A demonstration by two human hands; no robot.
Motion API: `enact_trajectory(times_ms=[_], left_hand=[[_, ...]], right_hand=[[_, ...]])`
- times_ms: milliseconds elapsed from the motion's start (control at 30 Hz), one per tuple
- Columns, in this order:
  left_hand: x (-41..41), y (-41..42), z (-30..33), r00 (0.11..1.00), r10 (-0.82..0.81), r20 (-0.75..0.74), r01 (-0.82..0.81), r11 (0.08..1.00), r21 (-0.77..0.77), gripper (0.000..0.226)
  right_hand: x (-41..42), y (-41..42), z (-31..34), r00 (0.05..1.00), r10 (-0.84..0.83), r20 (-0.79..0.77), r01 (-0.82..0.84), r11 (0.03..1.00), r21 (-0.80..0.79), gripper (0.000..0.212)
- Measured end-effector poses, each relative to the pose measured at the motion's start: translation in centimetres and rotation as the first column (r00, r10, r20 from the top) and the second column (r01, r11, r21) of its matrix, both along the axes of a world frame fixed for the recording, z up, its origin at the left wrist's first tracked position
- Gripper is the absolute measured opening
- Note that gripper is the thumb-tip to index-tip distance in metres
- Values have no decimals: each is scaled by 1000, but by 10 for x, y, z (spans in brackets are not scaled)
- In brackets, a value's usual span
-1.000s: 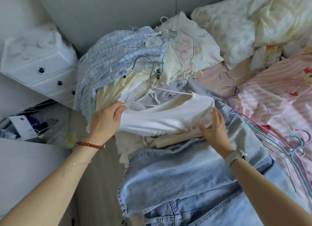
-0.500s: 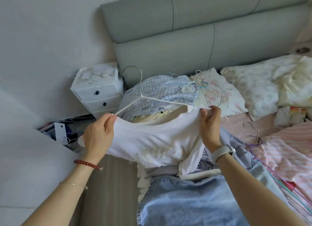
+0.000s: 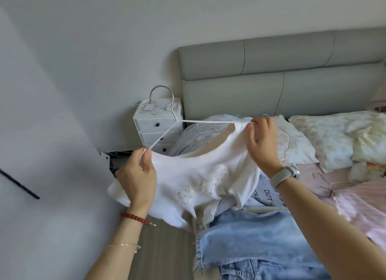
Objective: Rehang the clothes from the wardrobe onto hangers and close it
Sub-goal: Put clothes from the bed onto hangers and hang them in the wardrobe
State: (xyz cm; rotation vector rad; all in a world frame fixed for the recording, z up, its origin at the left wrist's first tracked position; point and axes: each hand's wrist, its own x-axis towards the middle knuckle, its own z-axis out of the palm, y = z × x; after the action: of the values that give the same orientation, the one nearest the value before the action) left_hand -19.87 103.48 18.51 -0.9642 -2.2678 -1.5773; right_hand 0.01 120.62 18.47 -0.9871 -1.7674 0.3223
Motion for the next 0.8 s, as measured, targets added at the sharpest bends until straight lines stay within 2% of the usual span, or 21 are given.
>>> enact_trajectory(times_ms=[133,267,367,433,467,533,600,667,733,800], left_hand=[[28,-72,-32,994,-68,89,79,988,-130,18],[60,-132,-50,980,-130,154,173,934,-314,20],[69,-176,-60,937,-258,235,339,833,-438,25],[70,-203,-68,881,-352,315,470,715,-517,30],[71,-215,-73,855,-379,354,518,659,-546,33],[70,-238,-83,844,-364,395,536,617,-577,34],[66,-259,-92,877,-289,384,475,645,-599,29],[61,-283,-100,902,-203,381,407,697,-591,22],[57,-308,-106,910,-117,397,334,773,-539,19],[54,-332,-110,927,-5,376,212,833,-512,19]], right_hand=[[17,-61,-32,956,22,292,-5,998,-58,39],[34,-111,-53,936,8,352,15,998,-62,48],[46,-136,-66,930,9,367,-1,1000,-21,44],[49,-149,-79,912,85,402,-84,996,-20,43],[48,-156,-87,895,131,426,-130,991,-32,45],[40,-168,-101,851,215,480,-212,975,-60,49],[30,-180,-109,803,292,520,-301,951,-69,51],[21,-192,-113,754,393,526,-458,889,-7,51],[12,-203,-113,658,521,544,-641,767,41,53],[1,-217,-111,534,611,584,-763,646,21,52]])
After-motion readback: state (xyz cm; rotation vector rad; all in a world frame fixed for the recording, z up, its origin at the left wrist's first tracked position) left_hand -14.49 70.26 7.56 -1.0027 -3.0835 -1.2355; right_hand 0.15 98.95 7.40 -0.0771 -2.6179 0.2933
